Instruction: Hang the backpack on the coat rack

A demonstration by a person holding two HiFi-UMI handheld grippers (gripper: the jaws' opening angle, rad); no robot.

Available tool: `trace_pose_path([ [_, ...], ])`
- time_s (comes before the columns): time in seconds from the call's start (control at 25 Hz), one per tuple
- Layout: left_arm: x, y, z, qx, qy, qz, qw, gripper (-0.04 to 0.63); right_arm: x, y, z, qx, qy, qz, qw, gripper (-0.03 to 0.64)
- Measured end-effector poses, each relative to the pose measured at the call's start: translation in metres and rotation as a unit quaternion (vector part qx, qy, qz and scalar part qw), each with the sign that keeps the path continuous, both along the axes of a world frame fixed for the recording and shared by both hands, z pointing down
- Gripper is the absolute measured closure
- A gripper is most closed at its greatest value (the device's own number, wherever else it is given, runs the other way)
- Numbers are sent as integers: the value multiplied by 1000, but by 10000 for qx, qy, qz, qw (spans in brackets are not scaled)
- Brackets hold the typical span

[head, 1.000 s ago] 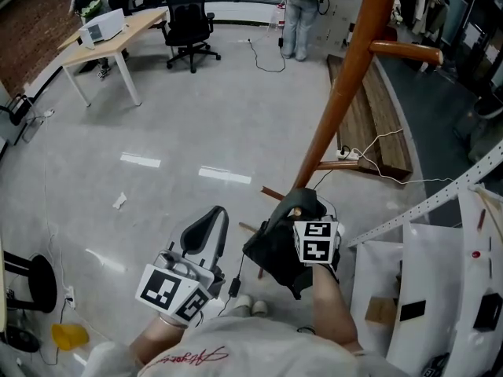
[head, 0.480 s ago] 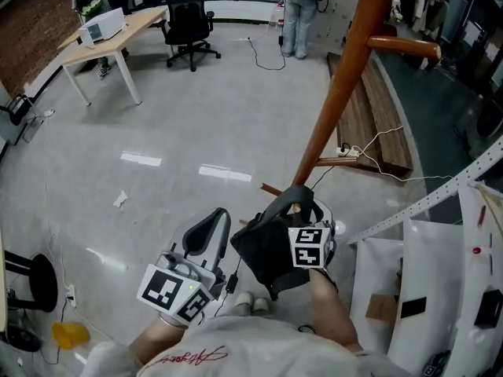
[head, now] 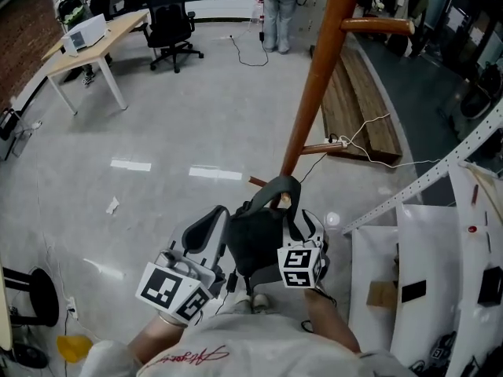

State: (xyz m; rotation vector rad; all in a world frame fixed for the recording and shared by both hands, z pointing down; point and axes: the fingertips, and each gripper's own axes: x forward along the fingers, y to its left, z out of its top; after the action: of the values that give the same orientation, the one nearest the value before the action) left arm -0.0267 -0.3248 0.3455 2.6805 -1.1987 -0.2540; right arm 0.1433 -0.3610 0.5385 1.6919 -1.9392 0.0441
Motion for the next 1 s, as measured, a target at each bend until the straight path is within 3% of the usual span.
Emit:
trace_pose_path([
  [0.12, 5, 7, 1, 58, 57, 131, 9999, 574, 9, 26, -2, 87, -108, 178, 9997, 462],
  [0.28, 12, 18, 6, 56, 24, 291, 9996, 574, 15, 52, -30, 389, -624, 168, 9972, 465],
  [0.4, 14, 28, 9, 30, -28, 399, 9992, 574, 9, 72, -84, 1129, -1074, -64, 9878, 483],
  [0.48, 17, 37, 5, 66, 10, 438, 9990, 574, 4, 94, -131, 1811, -1441, -335, 9723, 577],
  [0.6, 26, 54, -3, 226, 83, 505, 9984, 574, 6, 125, -182, 2436, -1562, -523, 9558, 589],
  [0.8, 34, 103, -12, 419, 104, 516, 9977, 574, 9, 181, -206, 2631, -2091, -617, 9398, 598],
  [1.0, 30, 168, -16, 378, 206, 364, 9984, 574, -2, 247, -211, 2468, -1959, -812, 9456, 598],
])
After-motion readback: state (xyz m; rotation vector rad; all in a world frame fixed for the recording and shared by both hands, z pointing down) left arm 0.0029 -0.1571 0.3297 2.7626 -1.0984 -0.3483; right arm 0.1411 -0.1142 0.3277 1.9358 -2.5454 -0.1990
